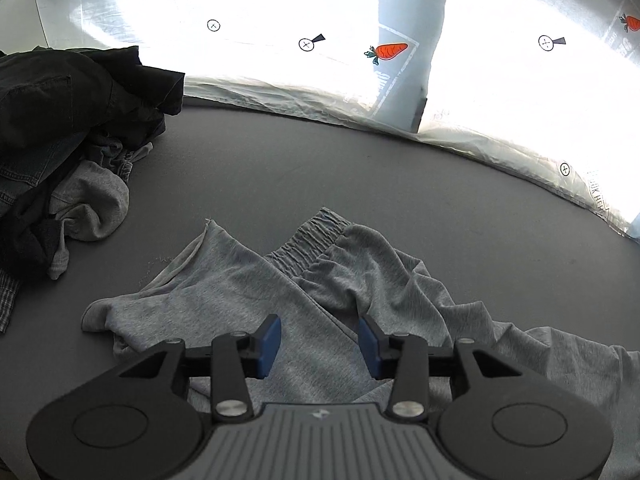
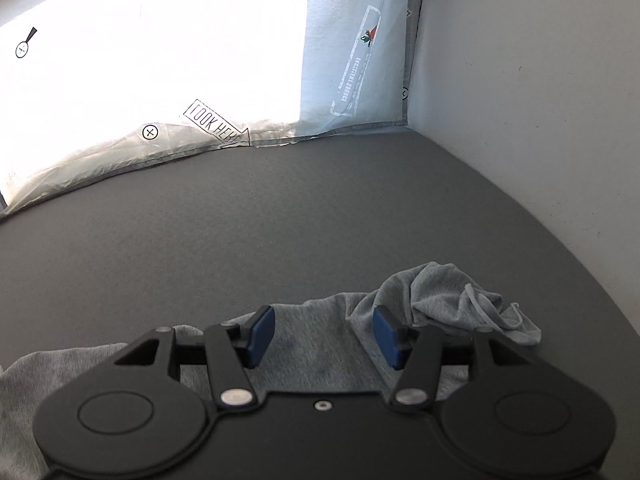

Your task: Fold clothes

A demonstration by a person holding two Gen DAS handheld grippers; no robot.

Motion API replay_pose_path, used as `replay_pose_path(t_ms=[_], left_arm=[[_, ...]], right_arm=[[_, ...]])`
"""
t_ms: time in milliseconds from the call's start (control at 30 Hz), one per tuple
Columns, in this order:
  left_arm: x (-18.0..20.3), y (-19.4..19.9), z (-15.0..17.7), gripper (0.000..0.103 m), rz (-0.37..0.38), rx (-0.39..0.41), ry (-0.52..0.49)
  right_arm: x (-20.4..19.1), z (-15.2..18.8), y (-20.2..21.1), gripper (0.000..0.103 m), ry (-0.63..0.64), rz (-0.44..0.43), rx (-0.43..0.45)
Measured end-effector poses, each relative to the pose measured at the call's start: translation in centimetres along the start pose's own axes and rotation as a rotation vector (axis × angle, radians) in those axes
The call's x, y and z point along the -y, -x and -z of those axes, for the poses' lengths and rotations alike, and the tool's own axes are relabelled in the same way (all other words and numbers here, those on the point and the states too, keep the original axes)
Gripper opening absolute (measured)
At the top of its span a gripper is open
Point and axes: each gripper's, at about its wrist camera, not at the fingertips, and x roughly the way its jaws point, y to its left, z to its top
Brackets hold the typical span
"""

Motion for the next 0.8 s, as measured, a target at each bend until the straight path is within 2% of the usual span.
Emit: replay_pose_path(t_ms=[267,467,600,733,800], left_arm=[[0.3,-5.6,-2.8,0.051,-0.045,-0.027,-0.092],[0.1,-10.3,-5.6,0.052,-0.074,-0.046,-0.128],[0.4,-13.2,-7.5,0.057,-0.056,-0.049,-0.16],[1.4,-16.1,-8.5,0.064,-0.006,-0.06,-0.221],[1.5,-17.2,-8.6,0.064,-0.003,-0.068,-0.217]], right_arm=[[2.1,-1.1,-2.6,0.059,0.043,0.1,-0.034],[3.7,-2.3,-5.0,0.063,0.097,0.187,-0.055],[5.1,-3.6,-7.3,0.063,0.103,0.218,-0.098],[6.8,-4.5,-9.5,0.063,0.022,0.216,-0.154],[7.4,-4.6,-10.2,0.063,-0.012,0.21,-0.178]])
